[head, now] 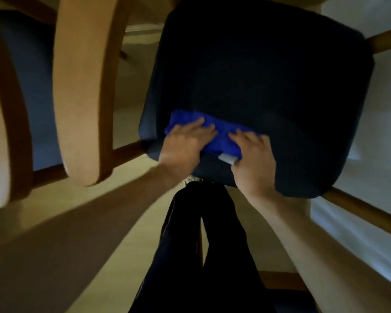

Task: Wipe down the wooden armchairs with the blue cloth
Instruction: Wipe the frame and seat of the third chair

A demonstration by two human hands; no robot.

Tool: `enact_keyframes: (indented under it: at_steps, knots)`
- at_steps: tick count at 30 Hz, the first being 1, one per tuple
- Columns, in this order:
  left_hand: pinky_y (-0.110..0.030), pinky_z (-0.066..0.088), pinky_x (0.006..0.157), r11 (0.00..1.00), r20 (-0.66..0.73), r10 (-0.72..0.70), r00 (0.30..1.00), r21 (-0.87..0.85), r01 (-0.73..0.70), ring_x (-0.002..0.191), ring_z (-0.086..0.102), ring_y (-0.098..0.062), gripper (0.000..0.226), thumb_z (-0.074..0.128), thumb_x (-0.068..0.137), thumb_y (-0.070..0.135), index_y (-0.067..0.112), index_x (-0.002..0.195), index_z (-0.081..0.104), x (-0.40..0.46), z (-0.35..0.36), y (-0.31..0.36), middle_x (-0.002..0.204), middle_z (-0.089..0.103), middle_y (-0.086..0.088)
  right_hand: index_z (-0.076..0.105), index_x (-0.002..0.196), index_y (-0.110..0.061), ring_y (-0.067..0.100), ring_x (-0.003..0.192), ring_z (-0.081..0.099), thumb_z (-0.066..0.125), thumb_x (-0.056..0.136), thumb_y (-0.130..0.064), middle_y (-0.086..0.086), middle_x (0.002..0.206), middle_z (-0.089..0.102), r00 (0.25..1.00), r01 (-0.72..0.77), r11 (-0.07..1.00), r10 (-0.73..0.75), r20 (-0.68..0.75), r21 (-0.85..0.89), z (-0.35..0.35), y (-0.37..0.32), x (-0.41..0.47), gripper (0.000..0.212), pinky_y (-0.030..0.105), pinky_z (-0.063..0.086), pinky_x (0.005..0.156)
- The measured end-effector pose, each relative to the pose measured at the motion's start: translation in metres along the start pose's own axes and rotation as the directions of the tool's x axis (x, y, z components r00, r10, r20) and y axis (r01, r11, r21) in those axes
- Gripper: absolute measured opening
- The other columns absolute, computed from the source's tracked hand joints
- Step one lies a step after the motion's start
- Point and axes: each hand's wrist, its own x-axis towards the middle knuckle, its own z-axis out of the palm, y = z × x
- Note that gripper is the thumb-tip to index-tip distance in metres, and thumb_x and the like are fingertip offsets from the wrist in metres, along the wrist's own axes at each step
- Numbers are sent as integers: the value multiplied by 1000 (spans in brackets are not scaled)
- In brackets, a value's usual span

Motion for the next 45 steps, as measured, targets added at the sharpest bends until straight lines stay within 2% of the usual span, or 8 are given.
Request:
enact_keyframes:
  at_steps: [10,14,19,30,33,36,40,45]
  knots:
    - [-36,51,68,985,231,-172,957,33,169,80,67,-32,35,61,89,24,19,123,59,-65,9,54,94,70,-7,68,110,-39,15,103,50,60,74,-12,-19,112,64,876,318,947,-315,366,55,-59,18,4,45,29,41,76]
    - [-42,43,99,999,-80,0,997,45,4,123,54,-32,56,60,83,0,11,137,51,27,-15,74,134,58,-12,67,119,-32,21,108,55,61,75,-5,-9,120,65,991,111,982,-120,52,153,-102,60,40,51,39,47,93]
    - [-42,34,106,906,35,369,929,212,-367,135,42,-28,59,48,87,-3,18,143,45,167,-29,110,145,48,-5,63,124,-20,16,110,59,65,79,-6,1,124,63,940,-167,950,234,-246,264,-117,124,58,47,26,46,97]
    - [-42,36,104,865,303,424,853,143,-481,131,47,-30,54,62,75,-6,11,126,63,68,-10,57,134,58,-8,62,123,-16,30,106,51,61,82,-12,6,121,60,798,-509,768,590,-122,389,1,20,-45,41,37,41,84]
    - [-39,46,94,870,354,389,850,163,-466,117,59,-34,37,53,93,32,8,115,70,20,-33,21,122,66,-11,59,126,-17,25,109,47,59,83,-13,3,126,57,847,-483,758,532,15,439,28,-32,-64,43,34,40,89]
    - [-45,49,92,877,492,315,811,176,-447,116,60,-32,85,14,94,66,6,116,70,3,-50,9,120,67,-10,58,129,-22,21,110,48,60,83,-8,-2,127,58,866,-460,739,496,66,491,35,-51,-69,48,31,43,93]
    - [-50,47,99,853,356,423,833,153,-499,118,59,-33,42,61,81,-4,5,121,66,23,-41,32,123,65,-13,59,132,-22,18,114,53,65,87,-12,-2,127,60,866,-411,711,499,3,571,15,-13,-73,47,32,45,99]
    - [-37,26,115,750,287,616,733,69,-658,135,43,-26,54,55,86,-5,14,136,53,90,6,129,141,52,-7,55,135,-17,6,117,48,61,81,7,3,135,57,586,-477,595,764,-270,647,-15,69,-86,60,25,38,106]
